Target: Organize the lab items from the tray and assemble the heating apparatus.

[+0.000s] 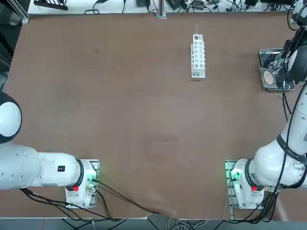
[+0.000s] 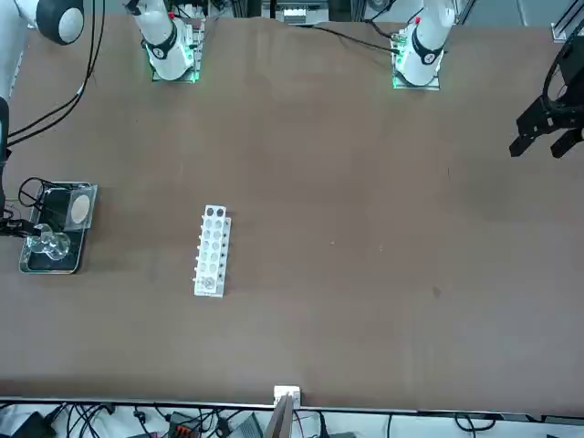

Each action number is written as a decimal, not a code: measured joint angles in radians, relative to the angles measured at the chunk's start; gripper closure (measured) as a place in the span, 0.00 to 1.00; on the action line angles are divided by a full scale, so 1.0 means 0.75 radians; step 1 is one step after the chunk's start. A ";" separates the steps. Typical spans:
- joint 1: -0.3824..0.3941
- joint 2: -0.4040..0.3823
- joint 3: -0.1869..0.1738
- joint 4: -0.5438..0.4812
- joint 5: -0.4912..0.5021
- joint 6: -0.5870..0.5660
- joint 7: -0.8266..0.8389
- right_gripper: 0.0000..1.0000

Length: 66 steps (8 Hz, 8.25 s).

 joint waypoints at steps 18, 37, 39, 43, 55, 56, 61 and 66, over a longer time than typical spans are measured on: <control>0.870 -0.534 0.010 -0.649 -0.058 0.169 0.805 0.71; 0.894 -0.523 0.008 -0.852 -0.075 0.399 0.805 0.20; 0.894 -0.561 0.005 -0.801 -0.075 0.362 0.805 0.00; 0.892 -0.631 -0.143 -0.581 -0.083 0.053 0.744 0.00; 0.384 -0.562 -0.325 -0.579 -0.012 0.075 0.489 0.32; 0.354 -0.562 -0.326 -0.598 0.046 0.086 0.551 0.35; 0.261 -0.567 -0.327 -0.709 0.204 0.210 0.721 0.44; 0.262 -0.567 -0.318 -0.757 0.269 0.307 1.073 0.44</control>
